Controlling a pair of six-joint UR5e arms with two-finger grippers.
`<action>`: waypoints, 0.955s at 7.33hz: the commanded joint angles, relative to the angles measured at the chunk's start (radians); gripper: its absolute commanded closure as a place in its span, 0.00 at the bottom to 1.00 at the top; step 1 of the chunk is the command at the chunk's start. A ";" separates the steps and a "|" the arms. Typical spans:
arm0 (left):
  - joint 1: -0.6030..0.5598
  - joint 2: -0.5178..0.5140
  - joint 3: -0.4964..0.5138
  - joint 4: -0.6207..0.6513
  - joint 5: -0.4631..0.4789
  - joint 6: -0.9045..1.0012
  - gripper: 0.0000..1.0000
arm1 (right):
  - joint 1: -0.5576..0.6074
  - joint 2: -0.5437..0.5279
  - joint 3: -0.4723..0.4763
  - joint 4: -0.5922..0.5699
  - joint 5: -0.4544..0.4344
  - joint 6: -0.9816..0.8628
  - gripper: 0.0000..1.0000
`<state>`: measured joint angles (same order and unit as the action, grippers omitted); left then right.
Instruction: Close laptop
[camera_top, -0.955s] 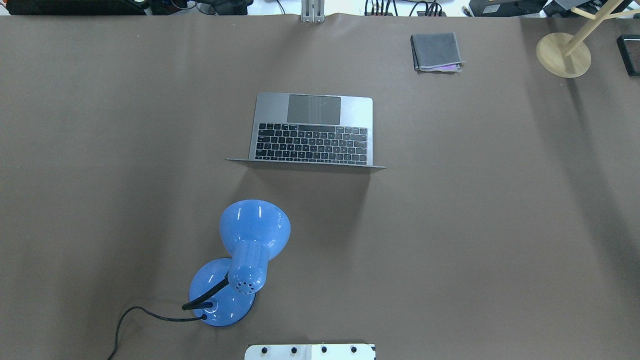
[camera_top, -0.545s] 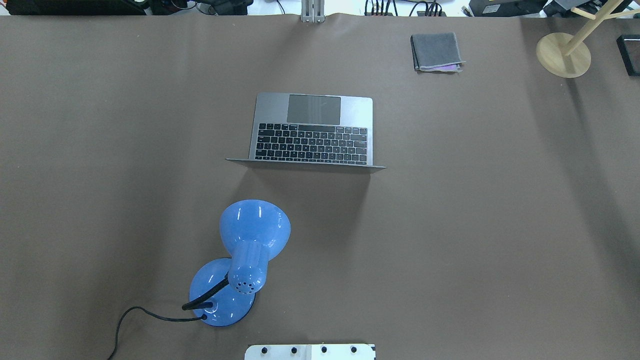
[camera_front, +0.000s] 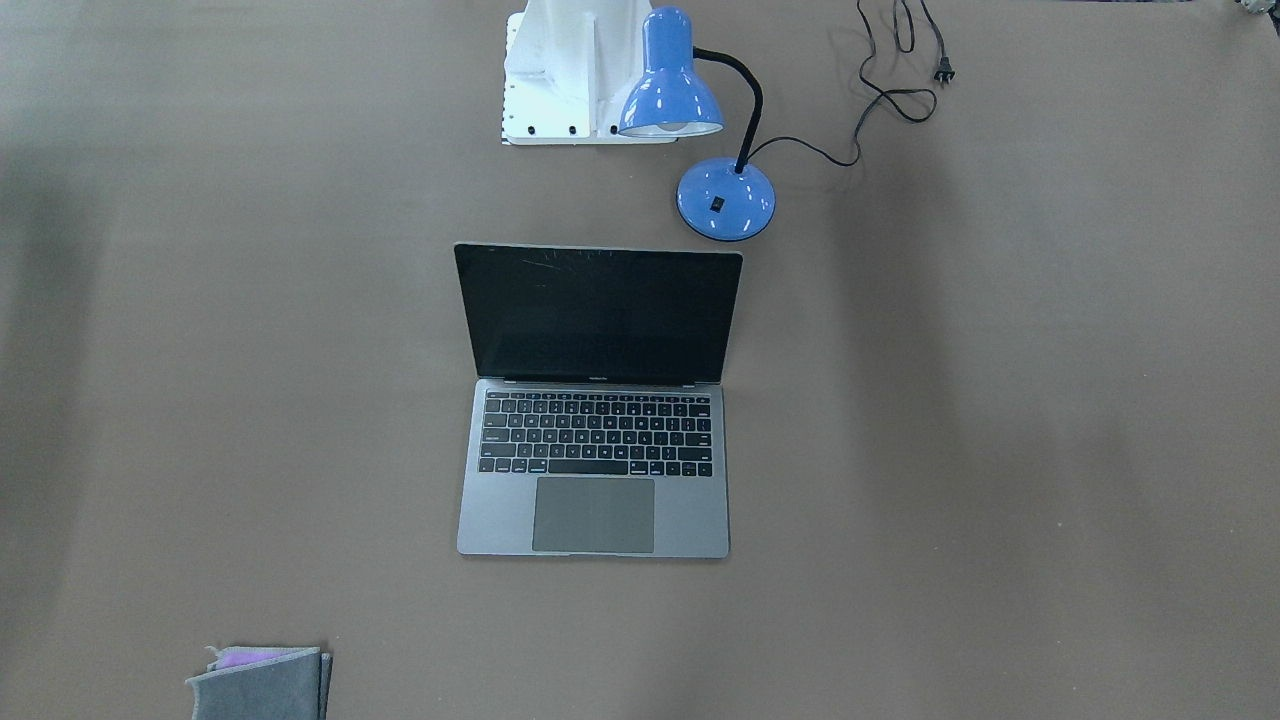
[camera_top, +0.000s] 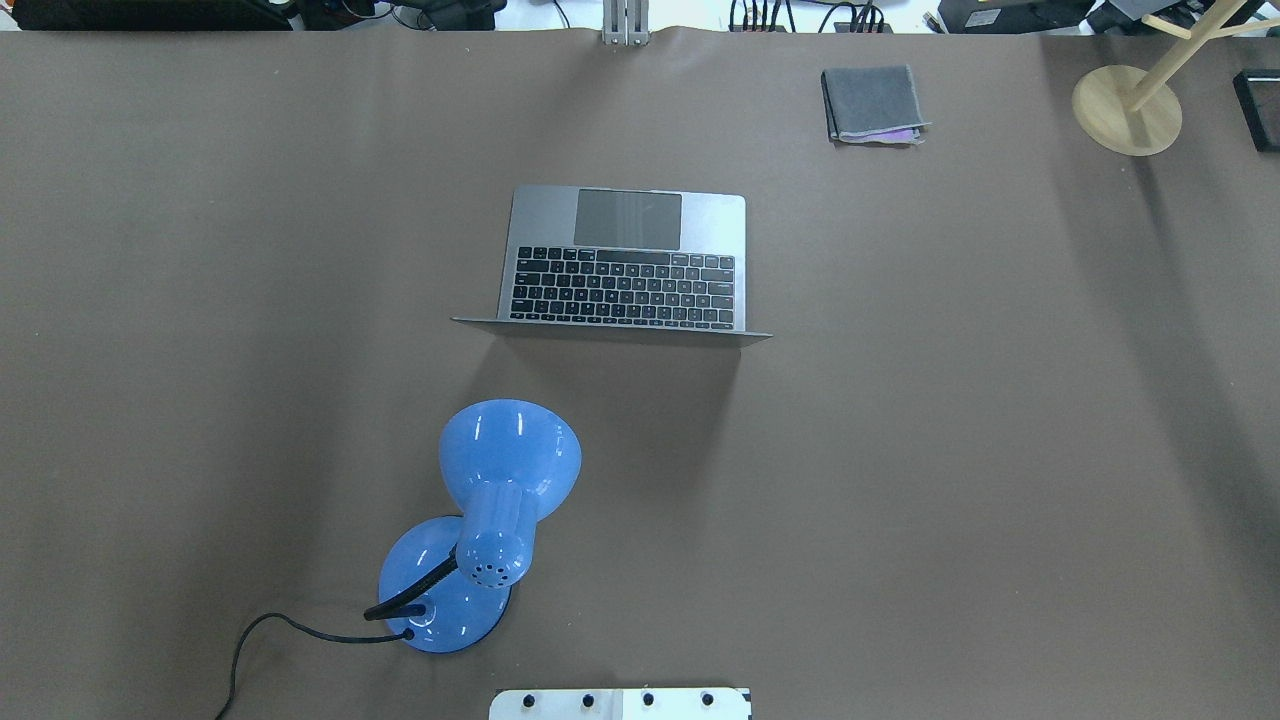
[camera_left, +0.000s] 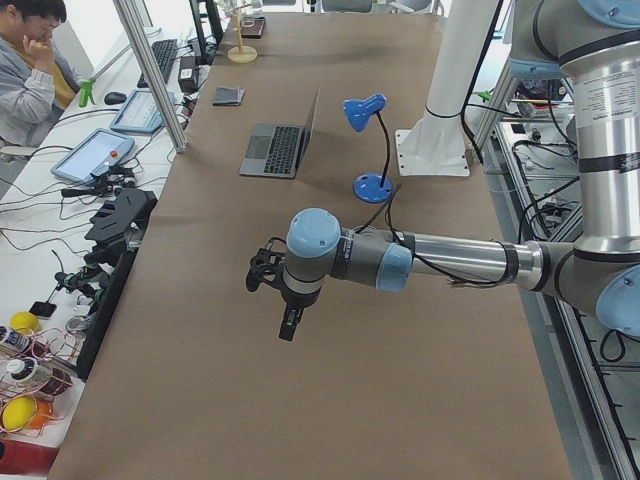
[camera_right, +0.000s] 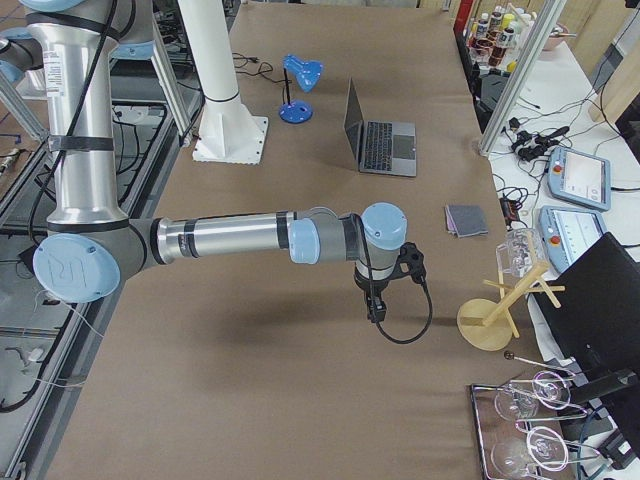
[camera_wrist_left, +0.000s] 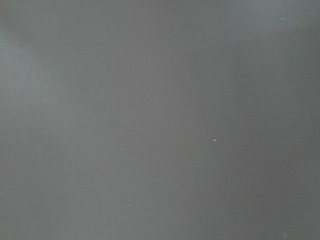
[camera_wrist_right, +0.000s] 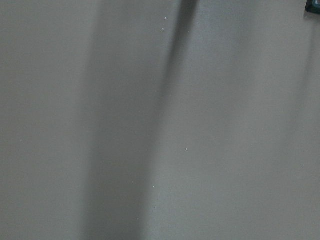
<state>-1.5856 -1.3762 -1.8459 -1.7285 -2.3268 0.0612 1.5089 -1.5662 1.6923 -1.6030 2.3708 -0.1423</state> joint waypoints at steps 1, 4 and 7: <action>-0.001 0.003 0.004 -0.002 0.000 0.000 0.02 | -0.004 0.000 0.000 0.000 -0.001 0.001 0.00; -0.001 0.005 0.008 -0.002 -0.005 -0.011 0.02 | -0.012 0.000 0.000 0.000 0.005 0.003 0.00; -0.001 -0.006 0.014 -0.008 -0.029 -0.011 0.02 | -0.016 -0.002 -0.003 -0.001 0.007 0.004 0.00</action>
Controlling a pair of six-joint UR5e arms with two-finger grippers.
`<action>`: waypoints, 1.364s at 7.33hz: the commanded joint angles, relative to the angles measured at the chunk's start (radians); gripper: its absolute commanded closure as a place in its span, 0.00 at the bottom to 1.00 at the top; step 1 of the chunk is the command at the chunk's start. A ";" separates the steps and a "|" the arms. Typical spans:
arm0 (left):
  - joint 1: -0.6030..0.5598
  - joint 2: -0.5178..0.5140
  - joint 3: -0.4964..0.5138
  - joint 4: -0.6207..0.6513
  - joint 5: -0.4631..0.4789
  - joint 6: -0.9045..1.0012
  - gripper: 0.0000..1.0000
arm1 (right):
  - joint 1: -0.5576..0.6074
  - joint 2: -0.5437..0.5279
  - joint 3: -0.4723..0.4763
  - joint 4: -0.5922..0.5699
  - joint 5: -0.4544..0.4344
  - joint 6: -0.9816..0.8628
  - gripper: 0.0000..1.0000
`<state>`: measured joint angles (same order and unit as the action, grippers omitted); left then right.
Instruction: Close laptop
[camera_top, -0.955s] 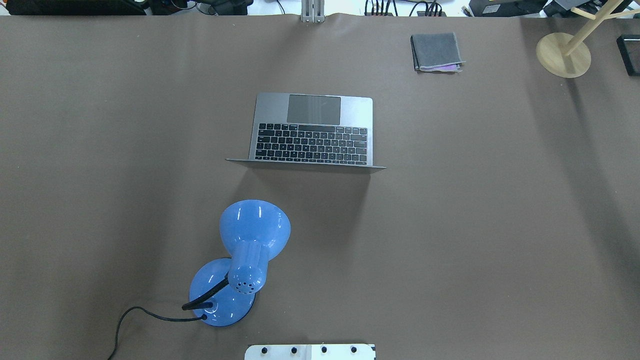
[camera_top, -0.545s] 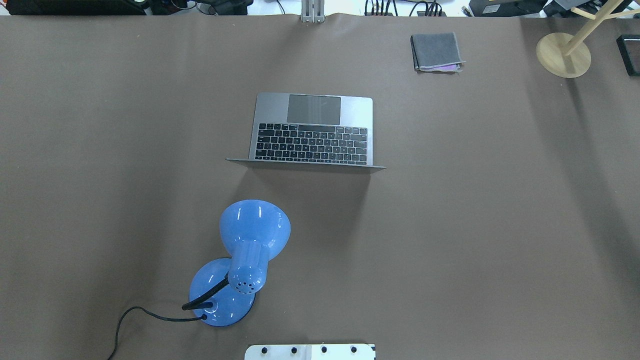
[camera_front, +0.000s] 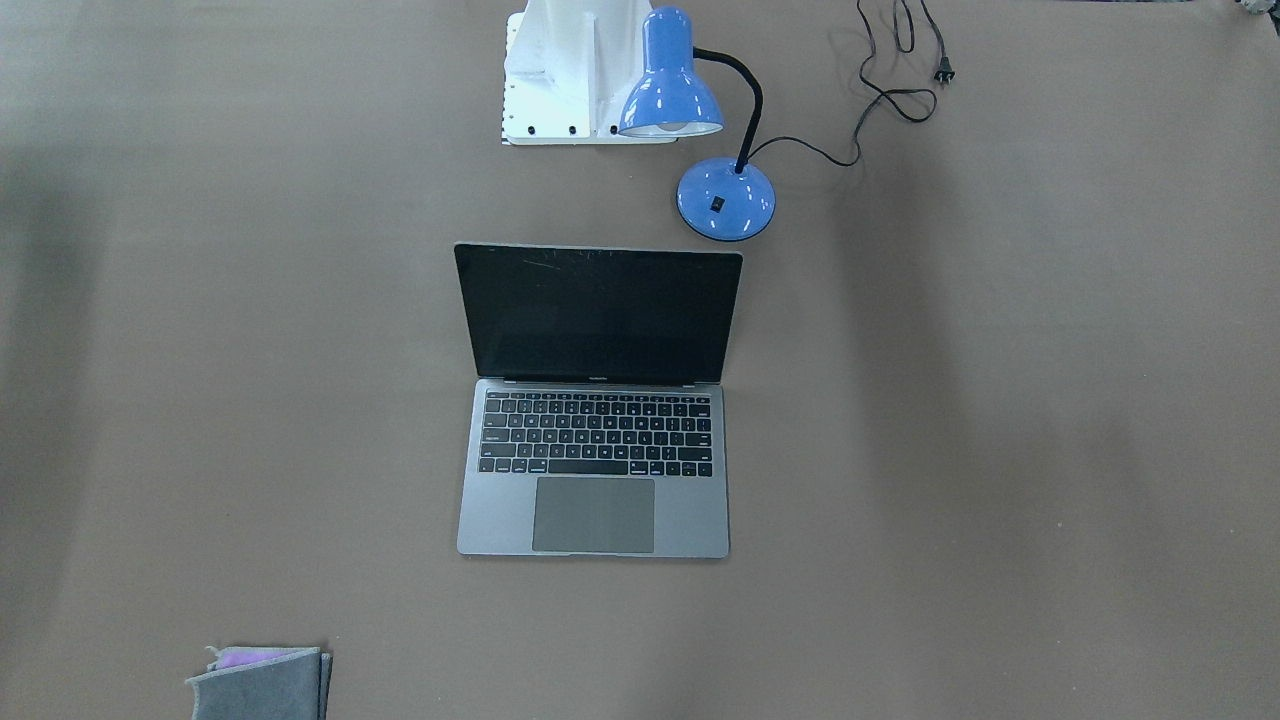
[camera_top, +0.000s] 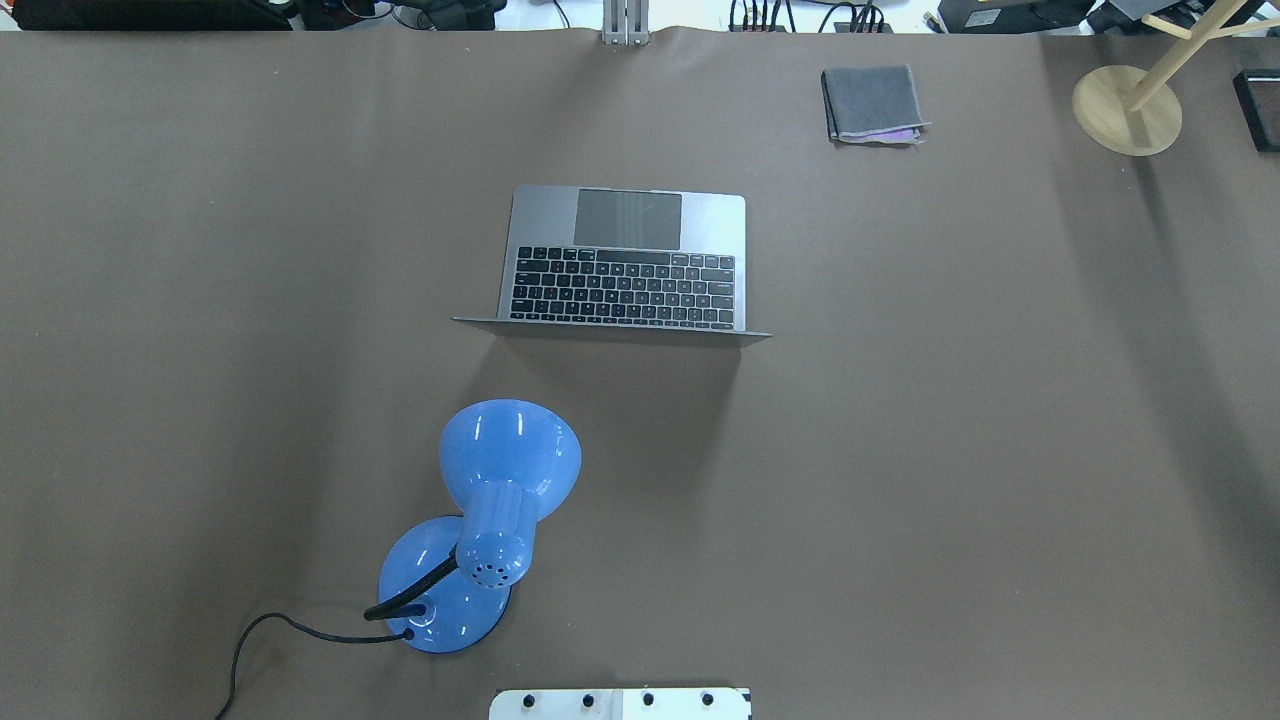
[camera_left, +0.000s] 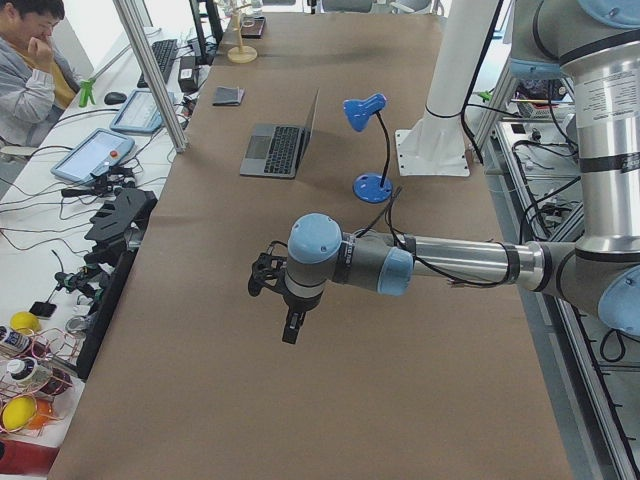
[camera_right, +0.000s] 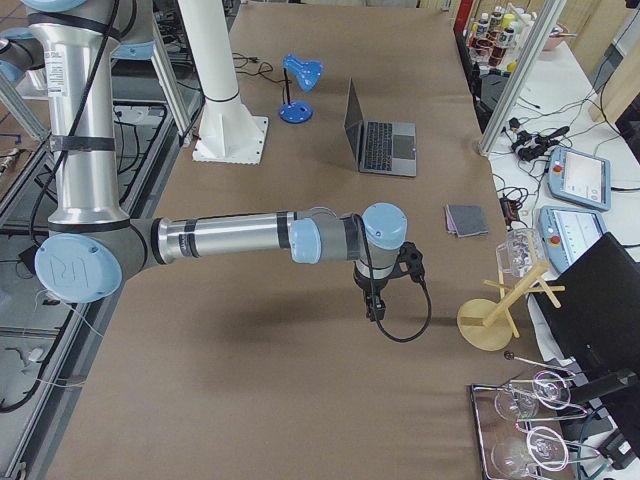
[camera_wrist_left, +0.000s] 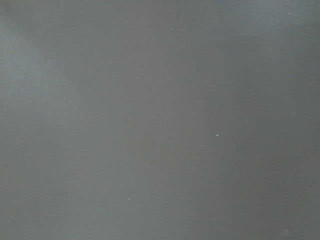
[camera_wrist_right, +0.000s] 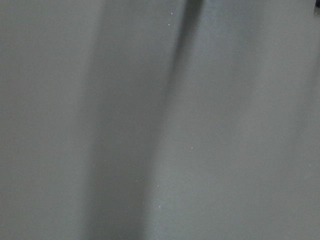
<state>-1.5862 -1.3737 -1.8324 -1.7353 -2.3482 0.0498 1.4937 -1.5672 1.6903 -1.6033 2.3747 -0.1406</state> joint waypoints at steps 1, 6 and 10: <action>0.002 -0.008 0.005 -0.001 -0.005 0.001 0.02 | -0.003 -0.002 0.000 -0.001 0.005 0.003 0.00; 0.002 0.002 -0.002 -0.003 -0.010 0.007 0.02 | -0.006 -0.008 0.011 -0.001 0.008 0.006 0.00; 0.017 -0.004 -0.016 -0.044 -0.064 -0.001 0.02 | -0.106 -0.011 0.177 0.000 0.008 0.338 0.00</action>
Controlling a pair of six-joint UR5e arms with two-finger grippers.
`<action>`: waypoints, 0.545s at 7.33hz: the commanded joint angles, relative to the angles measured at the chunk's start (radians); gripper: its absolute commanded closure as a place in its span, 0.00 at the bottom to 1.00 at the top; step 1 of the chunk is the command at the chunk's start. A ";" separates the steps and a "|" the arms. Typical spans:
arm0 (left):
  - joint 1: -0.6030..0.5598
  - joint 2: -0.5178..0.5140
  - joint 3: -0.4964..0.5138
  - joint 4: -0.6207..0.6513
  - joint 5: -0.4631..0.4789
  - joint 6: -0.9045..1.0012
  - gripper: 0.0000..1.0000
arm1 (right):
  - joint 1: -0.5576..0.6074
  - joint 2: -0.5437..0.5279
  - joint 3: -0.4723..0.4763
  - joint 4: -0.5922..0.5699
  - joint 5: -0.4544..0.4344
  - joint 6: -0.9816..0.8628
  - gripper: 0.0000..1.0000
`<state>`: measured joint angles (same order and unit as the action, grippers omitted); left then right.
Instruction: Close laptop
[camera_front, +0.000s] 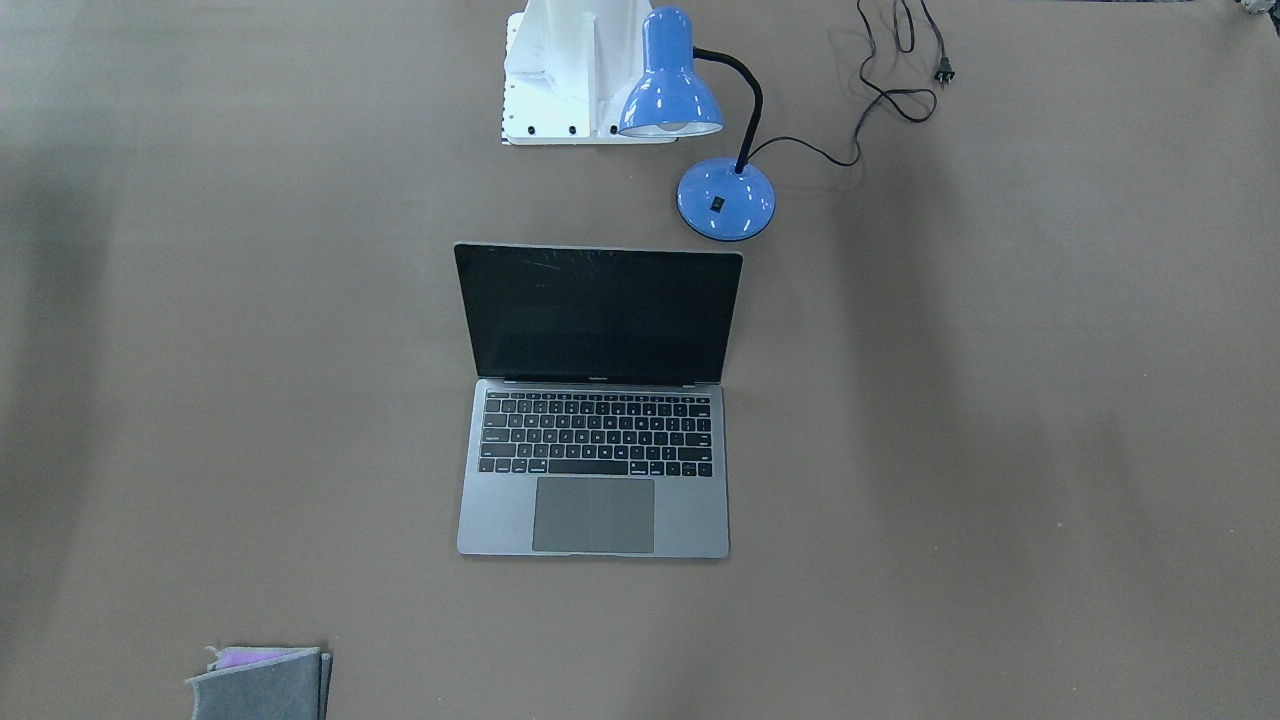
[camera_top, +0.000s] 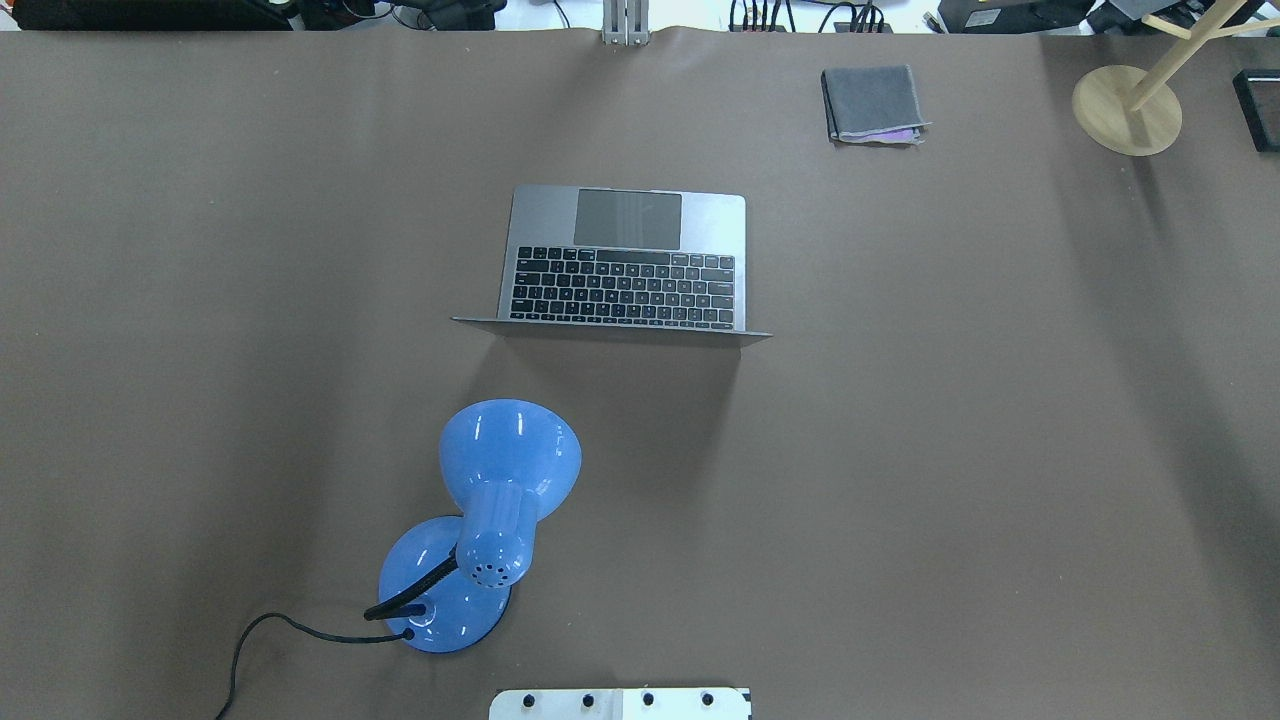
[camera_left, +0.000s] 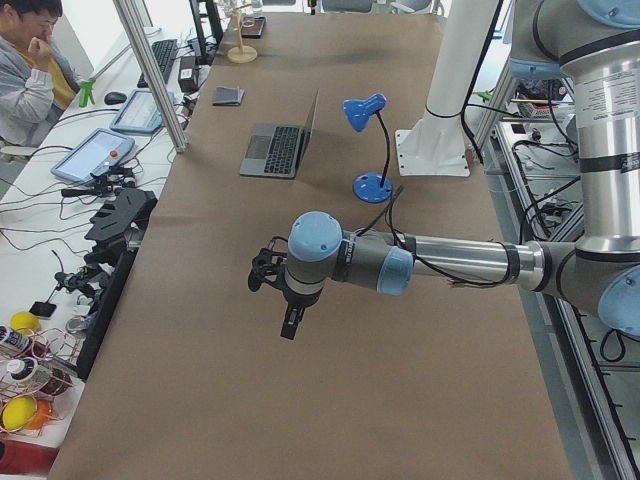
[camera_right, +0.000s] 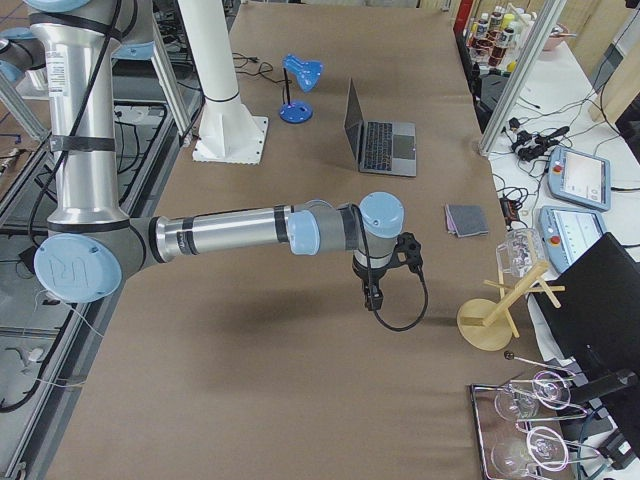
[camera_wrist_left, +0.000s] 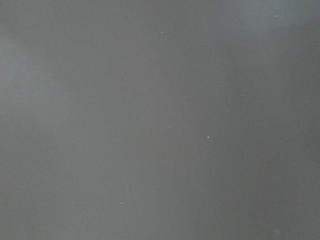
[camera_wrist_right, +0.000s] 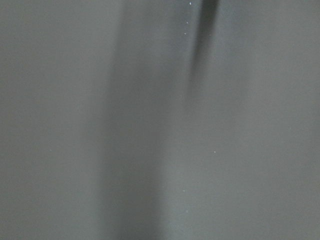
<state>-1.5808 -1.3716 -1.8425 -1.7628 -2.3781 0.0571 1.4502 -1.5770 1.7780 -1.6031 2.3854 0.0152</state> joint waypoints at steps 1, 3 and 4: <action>0.031 -0.007 -0.045 -0.032 -0.036 -0.044 0.02 | -0.141 -0.003 0.191 0.000 -0.024 0.330 0.00; 0.169 -0.076 -0.148 -0.037 -0.035 -0.371 0.02 | -0.342 0.002 0.364 0.002 -0.153 0.536 0.00; 0.258 -0.117 -0.206 -0.037 -0.026 -0.552 0.02 | -0.452 0.027 0.427 0.002 -0.211 0.659 0.00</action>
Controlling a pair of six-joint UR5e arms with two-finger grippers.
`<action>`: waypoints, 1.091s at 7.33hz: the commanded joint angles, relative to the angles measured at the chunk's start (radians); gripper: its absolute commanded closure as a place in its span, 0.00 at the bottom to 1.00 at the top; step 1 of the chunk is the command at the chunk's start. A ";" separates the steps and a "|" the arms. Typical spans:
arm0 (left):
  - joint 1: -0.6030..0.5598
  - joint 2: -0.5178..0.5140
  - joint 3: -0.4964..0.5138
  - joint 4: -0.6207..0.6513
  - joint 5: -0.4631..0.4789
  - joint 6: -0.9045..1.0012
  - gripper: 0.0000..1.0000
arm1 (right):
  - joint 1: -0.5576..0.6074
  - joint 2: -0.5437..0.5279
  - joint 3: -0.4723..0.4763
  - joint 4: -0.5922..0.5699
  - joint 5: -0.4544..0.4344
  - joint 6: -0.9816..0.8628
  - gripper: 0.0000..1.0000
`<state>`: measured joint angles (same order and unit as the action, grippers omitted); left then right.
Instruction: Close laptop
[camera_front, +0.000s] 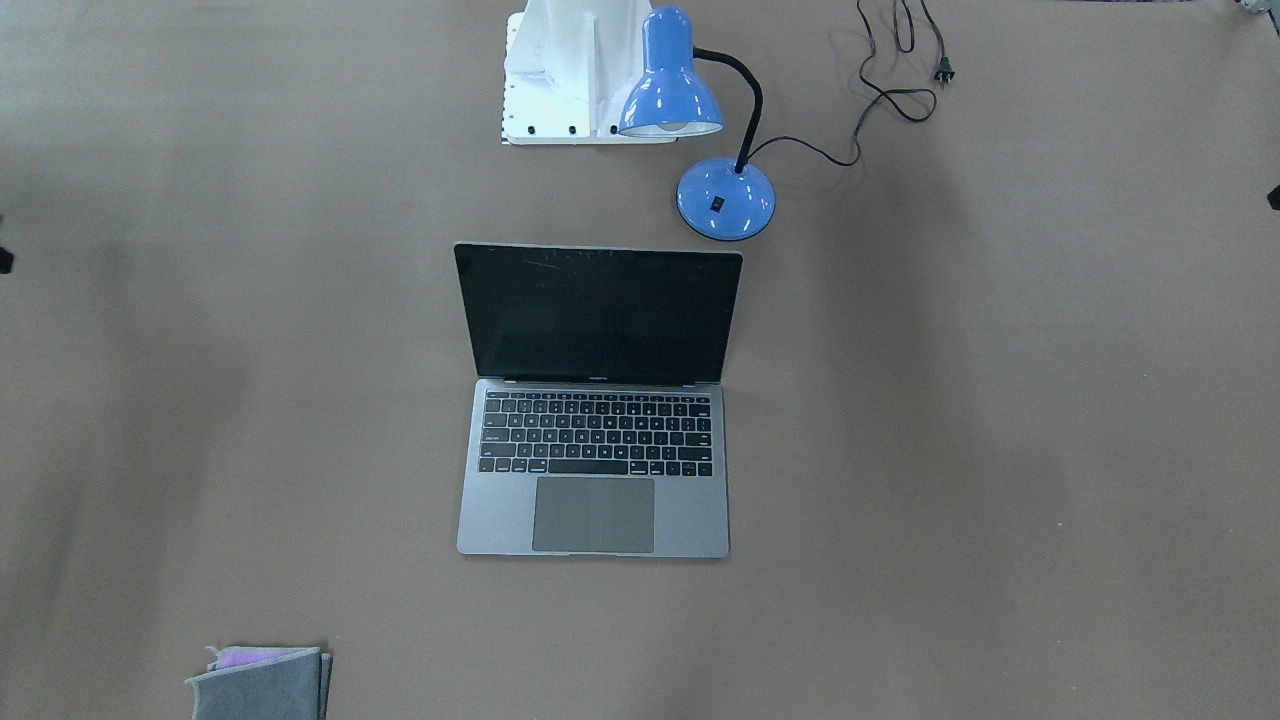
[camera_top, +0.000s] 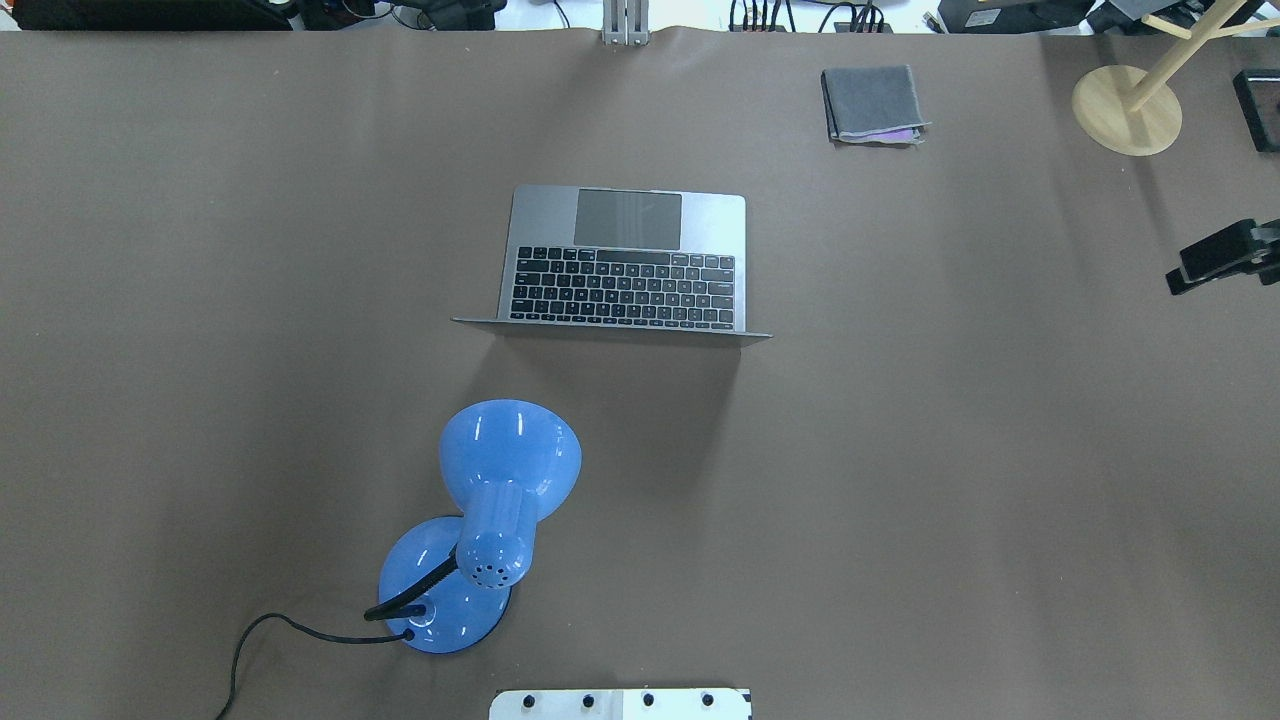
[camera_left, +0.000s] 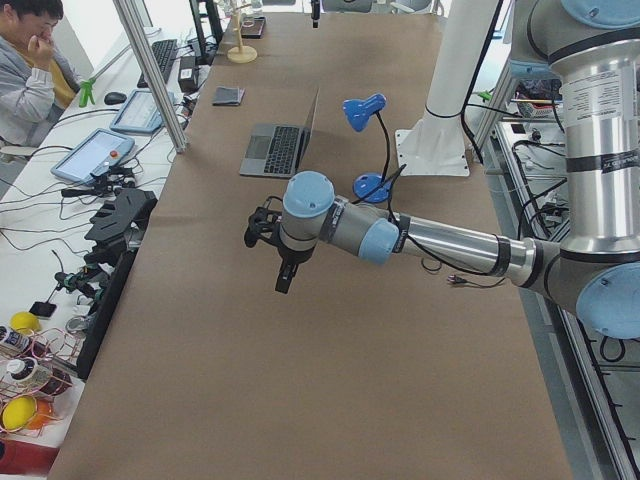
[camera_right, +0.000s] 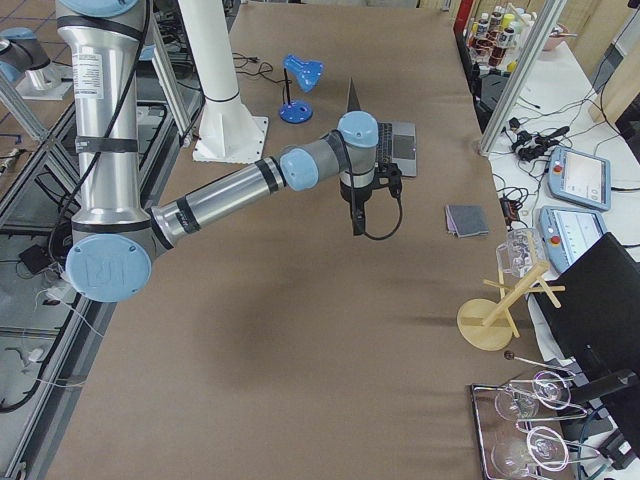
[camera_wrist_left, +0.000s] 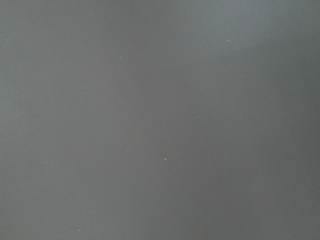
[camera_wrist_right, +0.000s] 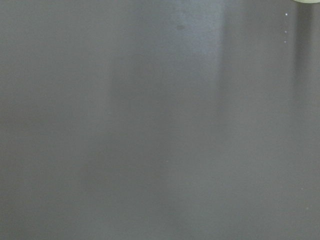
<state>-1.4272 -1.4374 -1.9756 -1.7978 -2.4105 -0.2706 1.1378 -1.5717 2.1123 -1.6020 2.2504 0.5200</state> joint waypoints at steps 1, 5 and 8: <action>0.220 -0.120 -0.131 0.005 0.054 -0.399 0.07 | -0.253 0.057 0.145 0.001 -0.165 0.331 0.00; 0.546 -0.285 -0.203 0.017 0.177 -0.887 1.00 | -0.579 0.226 0.201 -0.002 -0.389 0.743 1.00; 0.724 -0.493 -0.212 0.278 0.358 -0.935 1.00 | -0.694 0.311 0.170 -0.015 -0.485 0.802 1.00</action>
<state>-0.7705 -1.8280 -2.1830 -1.6552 -2.1177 -1.1897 0.4703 -1.2864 2.2998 -1.6139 1.7858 1.3115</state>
